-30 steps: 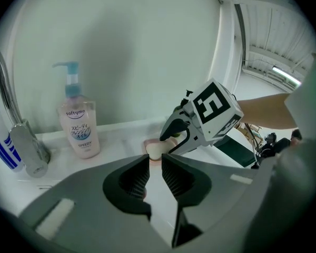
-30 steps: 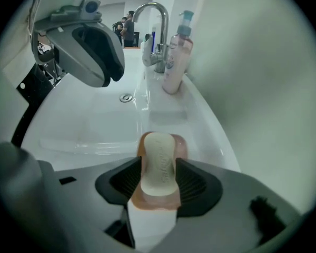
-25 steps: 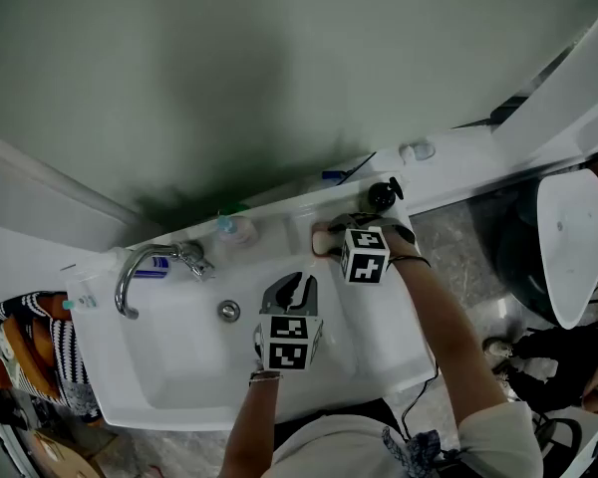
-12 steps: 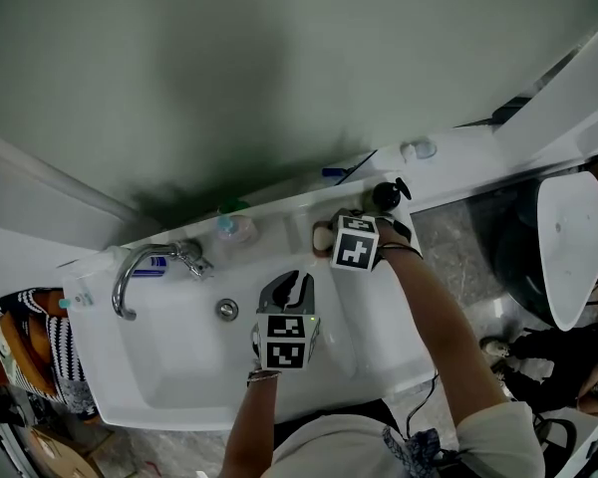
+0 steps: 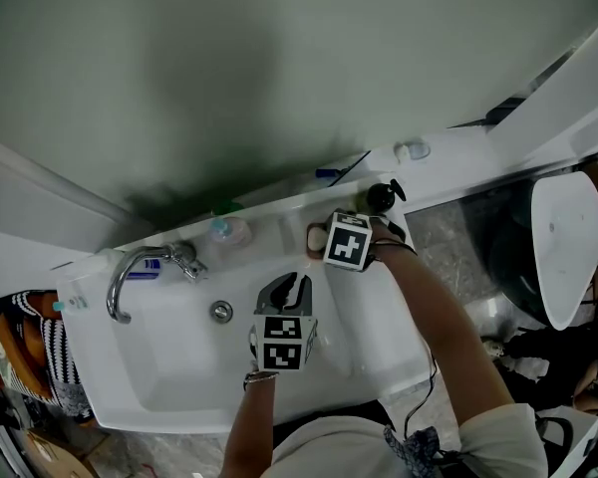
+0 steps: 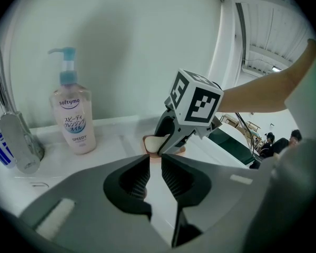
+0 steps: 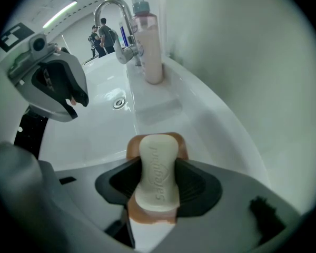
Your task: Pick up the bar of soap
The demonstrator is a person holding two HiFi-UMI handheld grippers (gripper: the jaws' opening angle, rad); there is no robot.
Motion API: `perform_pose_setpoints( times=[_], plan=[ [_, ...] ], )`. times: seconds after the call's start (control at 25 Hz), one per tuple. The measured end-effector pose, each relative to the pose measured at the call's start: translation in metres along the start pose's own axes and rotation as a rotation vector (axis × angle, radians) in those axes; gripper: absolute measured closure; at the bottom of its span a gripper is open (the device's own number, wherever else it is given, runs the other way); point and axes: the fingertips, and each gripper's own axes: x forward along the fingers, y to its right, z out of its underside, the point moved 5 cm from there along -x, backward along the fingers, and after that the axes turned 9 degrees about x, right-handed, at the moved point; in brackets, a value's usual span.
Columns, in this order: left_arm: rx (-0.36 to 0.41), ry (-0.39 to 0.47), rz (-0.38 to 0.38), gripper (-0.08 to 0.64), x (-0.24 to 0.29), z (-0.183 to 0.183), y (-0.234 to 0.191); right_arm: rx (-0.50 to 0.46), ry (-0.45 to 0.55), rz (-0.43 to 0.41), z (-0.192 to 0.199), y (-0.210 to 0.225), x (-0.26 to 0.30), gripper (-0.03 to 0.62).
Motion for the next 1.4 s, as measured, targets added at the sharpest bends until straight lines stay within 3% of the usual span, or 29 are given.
perform_pose_setpoints(
  times=[0.84,1.4],
  plan=[
    [-0.063,0.026,-0.027,0.497,-0.014,-0.003,-0.016,0.045,0.089,0.032,0.001,0.001,-0.005,0.387],
    [-0.02,0.043,-0.041,0.503,-0.025,-0.007,-0.005,0.066,0.128,0.078,0.011,-0.007,-0.036,0.387]
  ],
)
